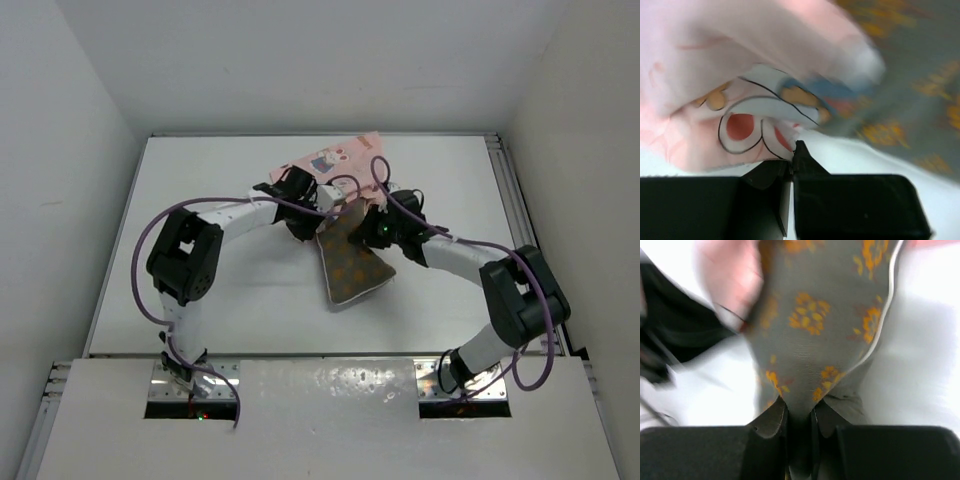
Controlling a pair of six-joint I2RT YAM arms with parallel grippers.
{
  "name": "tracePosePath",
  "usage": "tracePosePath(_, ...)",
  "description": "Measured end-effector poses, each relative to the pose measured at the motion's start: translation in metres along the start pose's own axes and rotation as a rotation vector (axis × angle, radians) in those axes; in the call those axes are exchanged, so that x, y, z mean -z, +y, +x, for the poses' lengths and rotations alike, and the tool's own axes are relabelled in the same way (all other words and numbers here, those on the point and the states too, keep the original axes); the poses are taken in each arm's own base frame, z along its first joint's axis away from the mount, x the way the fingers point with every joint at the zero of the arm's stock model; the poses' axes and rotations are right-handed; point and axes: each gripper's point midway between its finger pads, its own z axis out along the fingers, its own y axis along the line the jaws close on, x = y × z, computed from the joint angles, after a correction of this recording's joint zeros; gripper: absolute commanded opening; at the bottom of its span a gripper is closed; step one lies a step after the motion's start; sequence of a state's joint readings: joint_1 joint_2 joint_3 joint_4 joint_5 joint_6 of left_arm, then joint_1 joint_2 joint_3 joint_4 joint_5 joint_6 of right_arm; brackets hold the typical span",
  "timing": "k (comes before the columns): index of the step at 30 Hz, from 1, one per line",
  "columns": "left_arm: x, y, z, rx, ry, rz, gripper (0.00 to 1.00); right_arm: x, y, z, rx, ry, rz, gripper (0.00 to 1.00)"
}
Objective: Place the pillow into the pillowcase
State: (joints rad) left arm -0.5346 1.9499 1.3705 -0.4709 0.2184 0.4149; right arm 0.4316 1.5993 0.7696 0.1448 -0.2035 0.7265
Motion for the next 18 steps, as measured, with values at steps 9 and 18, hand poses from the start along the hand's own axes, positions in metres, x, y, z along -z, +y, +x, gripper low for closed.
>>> tracePosePath(9,0.069,-0.061,-0.04,-0.143,-0.165,0.317,0.0,0.044,0.046,-0.095,-0.125,-0.356,-0.191,0.0)
tracePosePath(18,0.09,-0.08,-0.033,-0.227,-0.168,0.416,0.0,0.026,0.041,-0.061,-0.168,-0.304,-0.177,0.0)
